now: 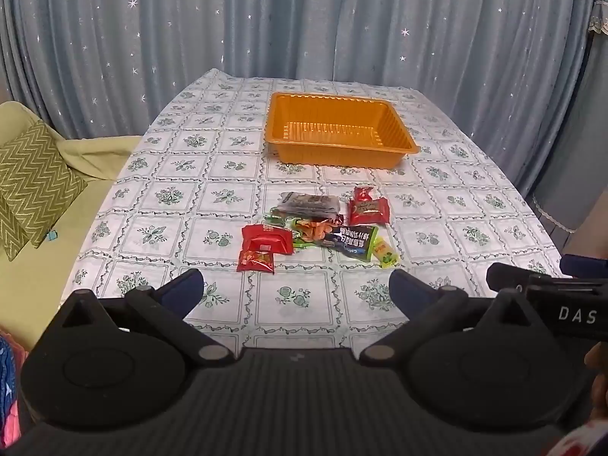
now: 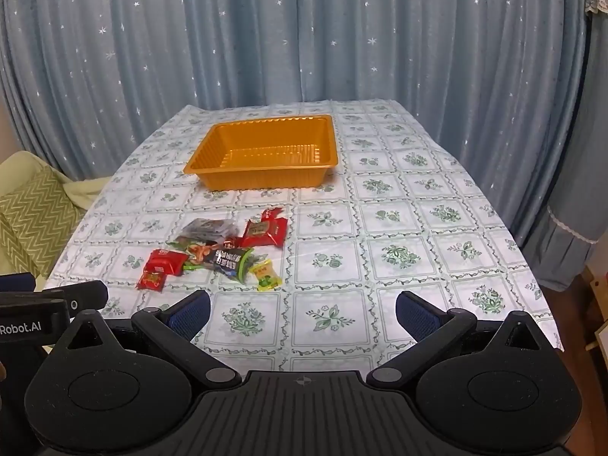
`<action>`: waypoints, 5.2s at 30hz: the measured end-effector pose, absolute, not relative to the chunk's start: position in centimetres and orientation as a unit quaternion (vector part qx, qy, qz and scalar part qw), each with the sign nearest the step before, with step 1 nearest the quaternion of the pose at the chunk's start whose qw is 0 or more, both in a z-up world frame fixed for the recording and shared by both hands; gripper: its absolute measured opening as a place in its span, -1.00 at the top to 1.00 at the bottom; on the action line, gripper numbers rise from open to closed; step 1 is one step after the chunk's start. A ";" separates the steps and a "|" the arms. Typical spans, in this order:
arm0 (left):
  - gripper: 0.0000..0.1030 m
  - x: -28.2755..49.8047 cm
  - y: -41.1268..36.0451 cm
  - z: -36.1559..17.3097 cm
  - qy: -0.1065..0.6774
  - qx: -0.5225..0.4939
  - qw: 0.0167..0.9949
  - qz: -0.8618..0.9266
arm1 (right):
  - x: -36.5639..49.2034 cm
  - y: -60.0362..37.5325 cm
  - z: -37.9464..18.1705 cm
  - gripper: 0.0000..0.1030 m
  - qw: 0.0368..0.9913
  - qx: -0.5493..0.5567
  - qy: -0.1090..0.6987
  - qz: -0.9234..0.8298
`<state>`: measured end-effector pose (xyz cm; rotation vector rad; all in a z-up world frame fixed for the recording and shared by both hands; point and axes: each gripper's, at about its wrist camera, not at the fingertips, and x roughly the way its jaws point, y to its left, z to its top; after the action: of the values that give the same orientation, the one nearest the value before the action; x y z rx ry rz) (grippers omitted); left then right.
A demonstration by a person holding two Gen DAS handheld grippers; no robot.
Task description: Organize snacks
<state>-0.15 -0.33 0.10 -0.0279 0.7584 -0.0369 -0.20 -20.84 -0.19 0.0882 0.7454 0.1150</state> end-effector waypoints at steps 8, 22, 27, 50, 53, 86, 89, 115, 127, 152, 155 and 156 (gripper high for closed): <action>-1.00 -0.2 -0.4 0.0 0.371 -0.013 0.928 -0.019 | -0.2 -20.8 -0.3 -1.00 0.929 0.045 0.364 0.055; -1.00 -0.2 -0.3 -0.1 0.371 -0.015 0.928 -0.020 | -0.2 -20.9 -0.2 -1.00 0.929 0.046 0.363 0.054; -1.00 -0.3 -0.4 -0.1 0.371 -0.016 0.928 -0.020 | -0.2 -20.9 -0.2 -1.00 0.929 0.046 0.363 0.054; -1.00 -0.1 -0.7 0.0 0.372 -0.015 0.928 -0.023 | -0.2 -21.1 -0.3 -1.00 0.929 0.049 0.362 0.052; -1.00 -0.1 -0.7 0.0 0.372 -0.014 0.928 -0.023 | -0.2 -21.1 -0.3 -1.00 0.929 0.050 0.362 0.052; -1.00 1.1 1.0 -2.3 0.392 -0.032 0.919 -0.025 | 0.9 -21.4 -2.2 -1.00 0.929 0.059 0.362 0.053; -1.00 2.1 2.0 -3.3 0.399 -0.038 0.916 -0.015 | 1.7 -21.3 -3.1 -1.00 0.928 0.058 0.363 0.057; -0.59 12.6 3.8 -11.6 0.432 -0.022 0.902 -0.003 | 12.4 -17.2 -12.6 -0.09 0.911 0.016 0.391 0.127; -0.10 13.2 3.3 -13.4 0.430 -0.007 0.903 -0.006 | 14.0 -16.3 -14.1 0.14 0.913 -0.016 0.383 0.138; 0.41 11.0 1.9 -10.4 0.404 -0.003 0.914 -0.026 | 11.8 -17.5 -11.9 0.55 0.925 -0.016 0.362 0.116; 0.41 11.1 1.5 -9.3 0.394 -0.003 0.919 -0.034 | 11.6 -18.0 -10.6 0.55 0.930 -0.007 0.349 0.109; 0.41 11.2 1.3 -9.0 0.390 -0.004 0.920 -0.036 | 11.6 -18.1 -10.1 0.55 0.933 -0.004 0.344 0.108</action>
<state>11.21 1.33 -8.98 -0.0074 0.8023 -0.0742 11.61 -18.13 -10.08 -0.0086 0.7037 0.2215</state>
